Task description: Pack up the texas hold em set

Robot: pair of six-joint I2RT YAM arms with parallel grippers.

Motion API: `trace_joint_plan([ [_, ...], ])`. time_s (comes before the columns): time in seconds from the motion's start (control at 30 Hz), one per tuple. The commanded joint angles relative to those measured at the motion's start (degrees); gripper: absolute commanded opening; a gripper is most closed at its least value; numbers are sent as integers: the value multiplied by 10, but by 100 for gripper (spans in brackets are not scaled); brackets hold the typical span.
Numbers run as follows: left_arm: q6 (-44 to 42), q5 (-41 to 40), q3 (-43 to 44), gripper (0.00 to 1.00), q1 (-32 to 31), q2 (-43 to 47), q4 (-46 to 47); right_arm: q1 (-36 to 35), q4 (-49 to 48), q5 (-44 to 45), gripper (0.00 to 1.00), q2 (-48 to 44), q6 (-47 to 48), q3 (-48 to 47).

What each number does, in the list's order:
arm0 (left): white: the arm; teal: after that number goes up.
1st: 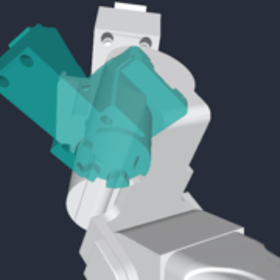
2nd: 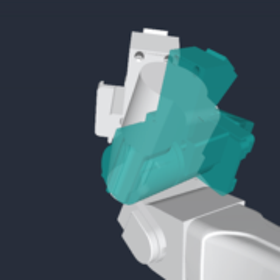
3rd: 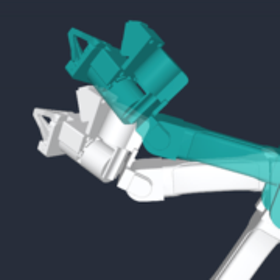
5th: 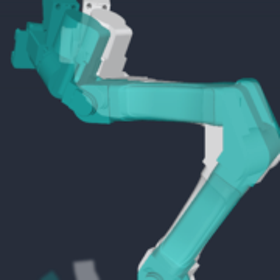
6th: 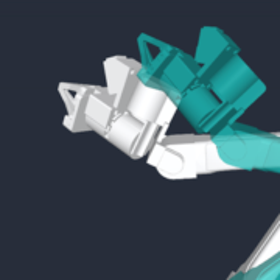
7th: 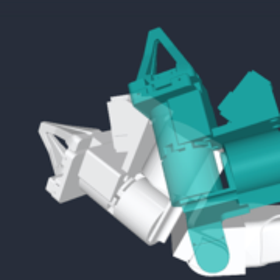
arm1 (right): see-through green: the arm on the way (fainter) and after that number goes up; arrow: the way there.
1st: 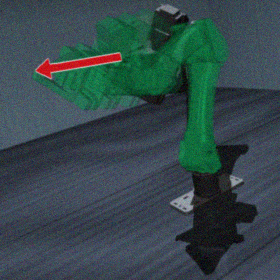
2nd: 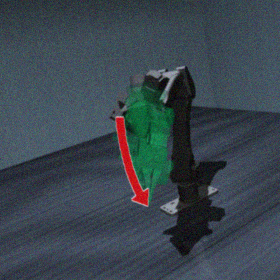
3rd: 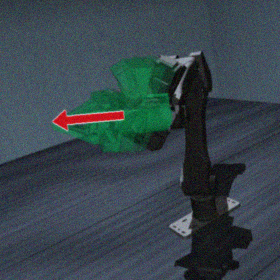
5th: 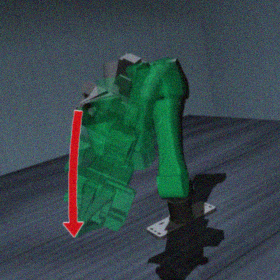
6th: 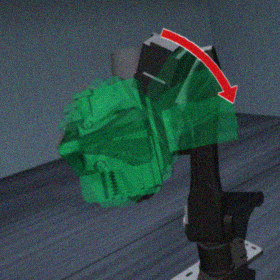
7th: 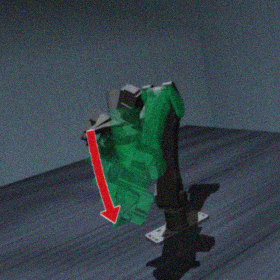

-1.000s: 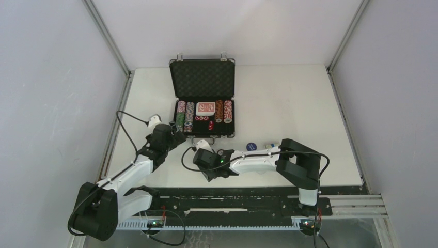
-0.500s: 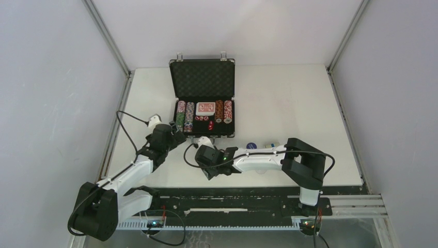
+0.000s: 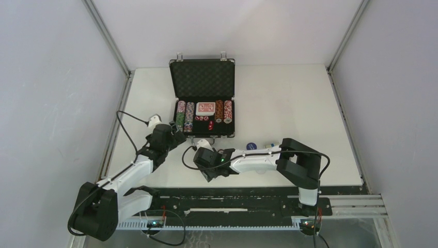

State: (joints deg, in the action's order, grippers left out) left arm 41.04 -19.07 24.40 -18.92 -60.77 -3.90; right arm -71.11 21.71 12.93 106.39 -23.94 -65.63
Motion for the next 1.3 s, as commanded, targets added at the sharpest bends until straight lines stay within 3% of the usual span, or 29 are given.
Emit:
trace_joint_plan([
  [0.0,-4,3,28,99,4,5,21,-8,-6,1,62,12,-7,-19],
  [0.37,-3,3,27,99,4,12,19,-12,13,23,46,5,-8,-23],
  [0.73,-4,4,26,99,4,15,18,-4,7,10,42,-8,-9,-27],
  [0.9,-4,5,27,99,4,15,18,2,8,10,43,-12,-4,-32],
  [1.03,-4,4,27,99,4,14,18,1,11,10,57,-13,1,-38],
  [1.27,-4,6,27,99,4,15,18,-16,21,15,59,-7,6,-62],
])
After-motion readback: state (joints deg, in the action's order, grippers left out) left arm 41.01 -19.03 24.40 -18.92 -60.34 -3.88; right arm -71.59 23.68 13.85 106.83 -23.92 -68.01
